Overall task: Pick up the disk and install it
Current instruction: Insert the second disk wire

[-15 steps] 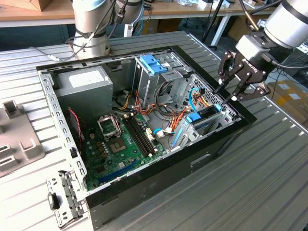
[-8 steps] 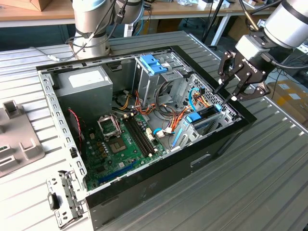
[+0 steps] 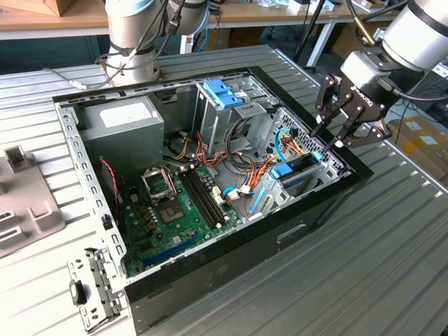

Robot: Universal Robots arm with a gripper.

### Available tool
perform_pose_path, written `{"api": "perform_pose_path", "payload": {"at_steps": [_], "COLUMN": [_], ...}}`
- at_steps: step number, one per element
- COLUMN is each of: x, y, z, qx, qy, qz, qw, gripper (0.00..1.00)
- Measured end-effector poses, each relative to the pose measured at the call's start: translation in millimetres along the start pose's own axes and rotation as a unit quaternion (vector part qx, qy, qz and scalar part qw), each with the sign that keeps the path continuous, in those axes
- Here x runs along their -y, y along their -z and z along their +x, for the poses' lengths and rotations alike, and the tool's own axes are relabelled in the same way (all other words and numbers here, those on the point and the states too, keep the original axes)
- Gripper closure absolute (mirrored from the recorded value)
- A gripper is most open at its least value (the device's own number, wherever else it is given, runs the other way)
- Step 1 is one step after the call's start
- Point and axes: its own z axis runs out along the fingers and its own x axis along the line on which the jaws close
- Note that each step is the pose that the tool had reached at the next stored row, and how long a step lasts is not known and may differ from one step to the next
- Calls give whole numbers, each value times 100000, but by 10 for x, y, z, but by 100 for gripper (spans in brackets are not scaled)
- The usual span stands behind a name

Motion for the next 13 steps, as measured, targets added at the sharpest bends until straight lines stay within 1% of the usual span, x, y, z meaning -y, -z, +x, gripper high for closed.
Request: {"api": "perform_pose_path", "payload": {"at_steps": [13], "x": [-21], "y": [-15], "z": [-4], "qx": [7], "qy": [-3], "qz": [0], "qw": [100000], "gripper": [58]}}
